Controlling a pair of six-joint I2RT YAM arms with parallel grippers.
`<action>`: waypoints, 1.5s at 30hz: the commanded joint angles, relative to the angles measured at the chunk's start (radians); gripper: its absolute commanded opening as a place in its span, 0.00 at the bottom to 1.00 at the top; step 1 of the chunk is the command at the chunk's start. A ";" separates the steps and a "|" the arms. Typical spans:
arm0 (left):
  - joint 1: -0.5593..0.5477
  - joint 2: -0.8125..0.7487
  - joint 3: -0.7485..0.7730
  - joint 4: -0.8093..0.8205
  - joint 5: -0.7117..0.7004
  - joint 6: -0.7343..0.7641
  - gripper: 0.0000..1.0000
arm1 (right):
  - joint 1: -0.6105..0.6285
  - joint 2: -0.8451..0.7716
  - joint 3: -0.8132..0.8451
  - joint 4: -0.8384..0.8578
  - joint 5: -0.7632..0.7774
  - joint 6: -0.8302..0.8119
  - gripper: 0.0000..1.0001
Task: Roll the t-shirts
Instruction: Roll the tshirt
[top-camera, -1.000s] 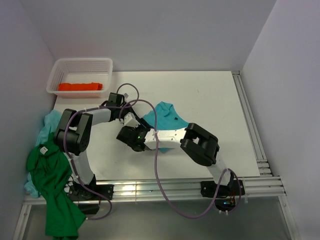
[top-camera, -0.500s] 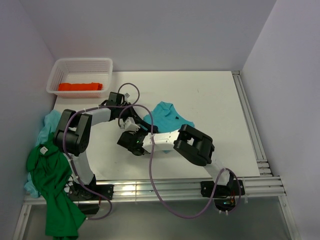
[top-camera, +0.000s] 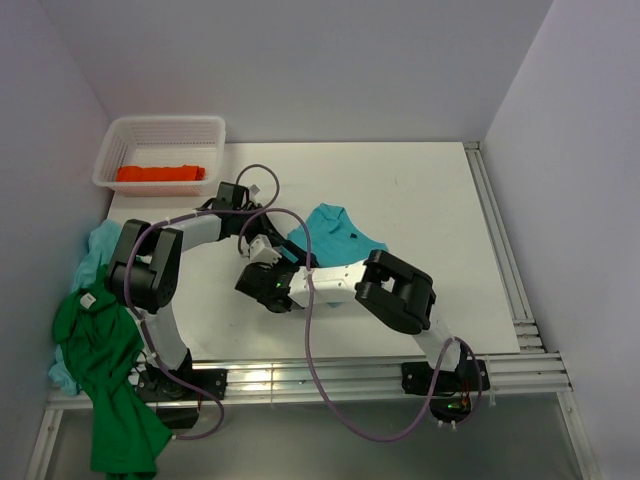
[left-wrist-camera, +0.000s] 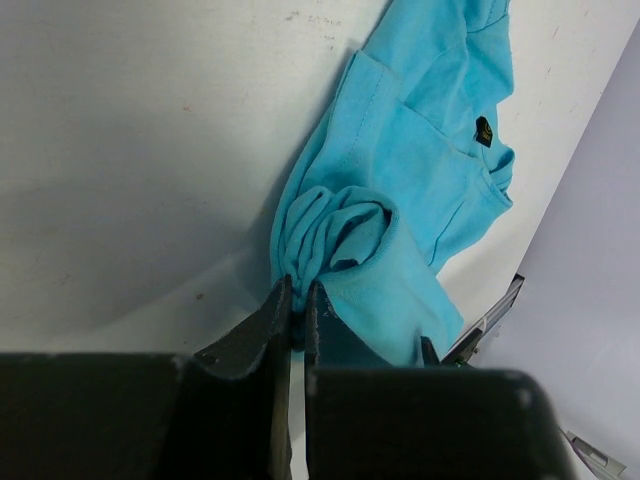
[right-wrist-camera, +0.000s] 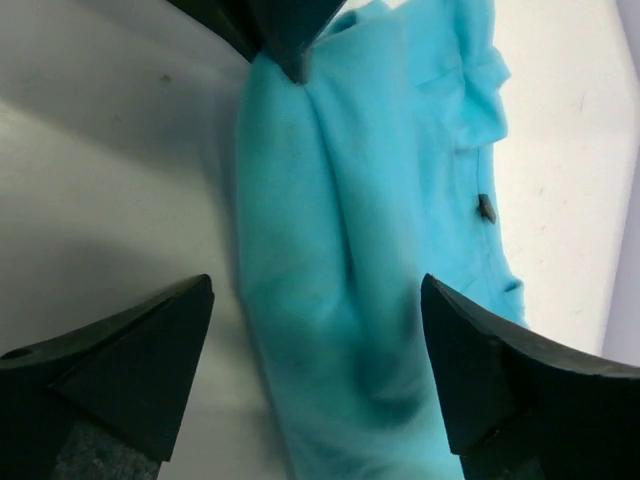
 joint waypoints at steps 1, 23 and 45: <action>-0.003 -0.057 0.034 0.007 0.028 0.009 0.00 | 0.016 -0.064 0.004 -0.026 -0.050 0.056 0.95; 0.009 -0.051 0.057 -0.040 0.083 0.038 0.00 | -0.018 0.105 -0.025 0.044 0.166 -0.042 0.82; 0.101 -0.102 -0.024 0.024 0.107 0.056 0.43 | -0.061 -0.115 -0.014 -0.043 -0.332 -0.039 0.00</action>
